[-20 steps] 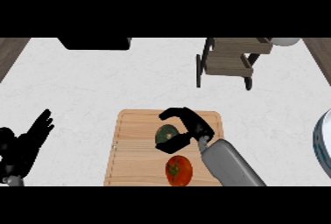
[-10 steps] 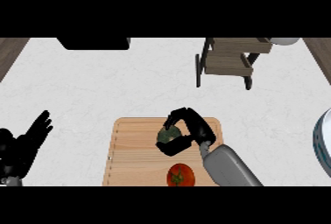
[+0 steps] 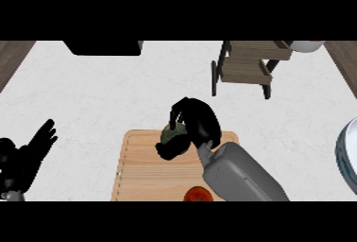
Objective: Pick the squash from the cutting board and place it in the tiered basket
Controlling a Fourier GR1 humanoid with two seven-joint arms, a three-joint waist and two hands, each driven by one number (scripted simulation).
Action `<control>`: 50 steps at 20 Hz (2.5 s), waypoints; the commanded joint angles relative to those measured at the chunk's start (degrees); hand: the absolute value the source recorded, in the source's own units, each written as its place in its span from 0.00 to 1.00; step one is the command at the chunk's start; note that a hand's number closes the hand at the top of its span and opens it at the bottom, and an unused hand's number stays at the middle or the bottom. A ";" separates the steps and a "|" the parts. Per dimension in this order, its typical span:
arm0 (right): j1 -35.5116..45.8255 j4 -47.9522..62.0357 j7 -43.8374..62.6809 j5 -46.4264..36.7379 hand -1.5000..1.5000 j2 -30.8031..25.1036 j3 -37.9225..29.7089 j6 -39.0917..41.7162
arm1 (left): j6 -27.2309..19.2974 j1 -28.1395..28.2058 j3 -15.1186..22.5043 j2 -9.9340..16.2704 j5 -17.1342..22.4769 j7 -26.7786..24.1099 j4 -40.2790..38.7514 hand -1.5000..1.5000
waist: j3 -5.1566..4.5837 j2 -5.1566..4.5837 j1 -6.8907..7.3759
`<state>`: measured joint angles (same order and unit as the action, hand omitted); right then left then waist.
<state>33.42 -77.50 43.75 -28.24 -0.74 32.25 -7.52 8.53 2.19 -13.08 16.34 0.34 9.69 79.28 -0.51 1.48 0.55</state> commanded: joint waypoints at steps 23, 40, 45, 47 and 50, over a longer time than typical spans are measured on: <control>61.24 12.38 34.20 -20.48 1.00 0.52 -17.77 11.98 | 0.63 -0.99 -0.12 0.35 0.02 0.13 -0.04 0.50 | 0.43 -1.26 0.40; 62.57 38.40 1.17 -19.04 1.00 -10.60 -35.27 -6.81 | 0.55 -2.26 0.68 -0.55 -0.59 0.68 0.03 0.50 | 0.44 -2.19 1.77; 64.67 46.92 -6.08 -17.82 1.00 -13.37 -38.25 -8.43 | -0.84 -0.61 2.11 -2.75 -2.43 -3.05 -0.14 0.50 | 0.40 -2.37 2.29; 67.51 49.45 -6.64 -16.95 1.00 -14.96 -39.83 -7.15 | 0.29 -2.26 1.09 -1.41 -1.13 -0.71 -0.61 0.50 | 0.40 -2.35 2.22; 64.79 52.70 -9.44 -30.25 1.00 -17.68 -24.83 3.41 | 0.46 -2.06 0.69 -1.01 -0.92 -0.93 -0.86 0.50 | 0.10 -2.43 1.29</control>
<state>98.64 -29.31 37.58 -50.56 -15.60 -0.86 -10.54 8.75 -0.36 -12.41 15.39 -0.68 9.01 78.39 -0.22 -0.87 2.18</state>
